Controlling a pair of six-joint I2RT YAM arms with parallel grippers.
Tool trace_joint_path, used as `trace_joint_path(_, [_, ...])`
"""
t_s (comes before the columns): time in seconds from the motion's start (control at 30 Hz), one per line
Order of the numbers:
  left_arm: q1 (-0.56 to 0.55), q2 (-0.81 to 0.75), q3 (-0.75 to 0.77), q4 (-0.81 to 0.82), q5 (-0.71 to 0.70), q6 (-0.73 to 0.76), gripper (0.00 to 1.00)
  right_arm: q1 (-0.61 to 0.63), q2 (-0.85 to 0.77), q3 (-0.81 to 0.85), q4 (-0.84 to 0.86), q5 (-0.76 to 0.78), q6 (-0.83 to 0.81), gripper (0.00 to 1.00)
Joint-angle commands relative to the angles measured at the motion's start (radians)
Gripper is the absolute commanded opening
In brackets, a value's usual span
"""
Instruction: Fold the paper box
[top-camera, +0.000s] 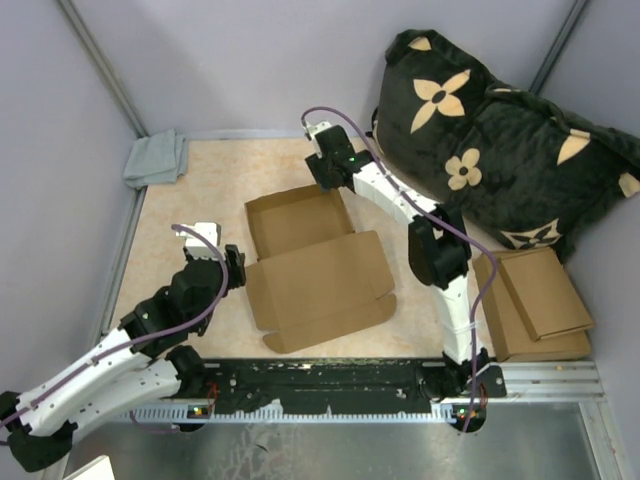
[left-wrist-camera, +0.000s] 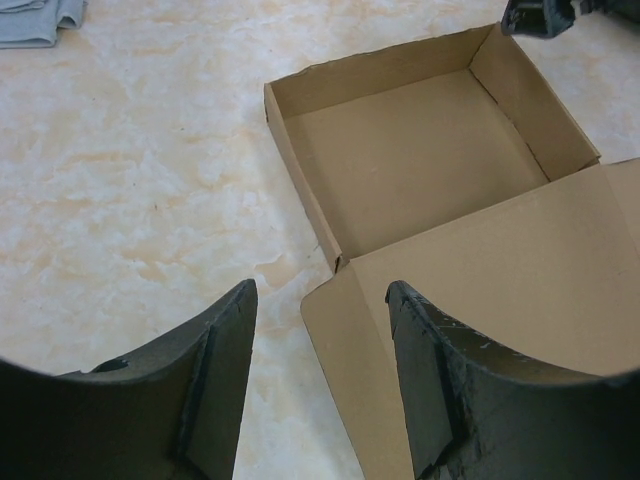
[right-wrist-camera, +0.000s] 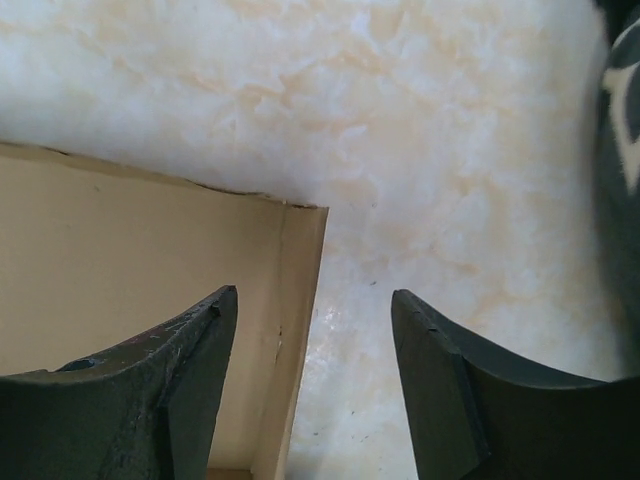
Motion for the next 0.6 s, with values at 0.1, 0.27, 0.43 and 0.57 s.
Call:
trace_joint_path(0.1, [-0.003, 0.023, -0.001, 0.01, 0.03, -0.011, 0.61, -0.043, 0.054, 0.059, -0.082, -0.094, 0.106, 0.6])
trace_joint_path(0.27, [-0.003, 0.033, -0.022, 0.028, 0.065, -0.063, 0.6, -0.048, 0.013, -0.08, -0.018, -0.083, 0.191, 0.55])
trace_joint_path(0.43, [-0.003, 0.04, -0.008, -0.011, 0.058, -0.086, 0.59, -0.08, -0.002, -0.153, -0.008, -0.081, 0.354, 0.28])
trace_joint_path(0.57, [-0.003, 0.027, -0.012, -0.01, 0.053, -0.09, 0.59, -0.108, -0.097, -0.294, 0.032, -0.043, 0.525, 0.13])
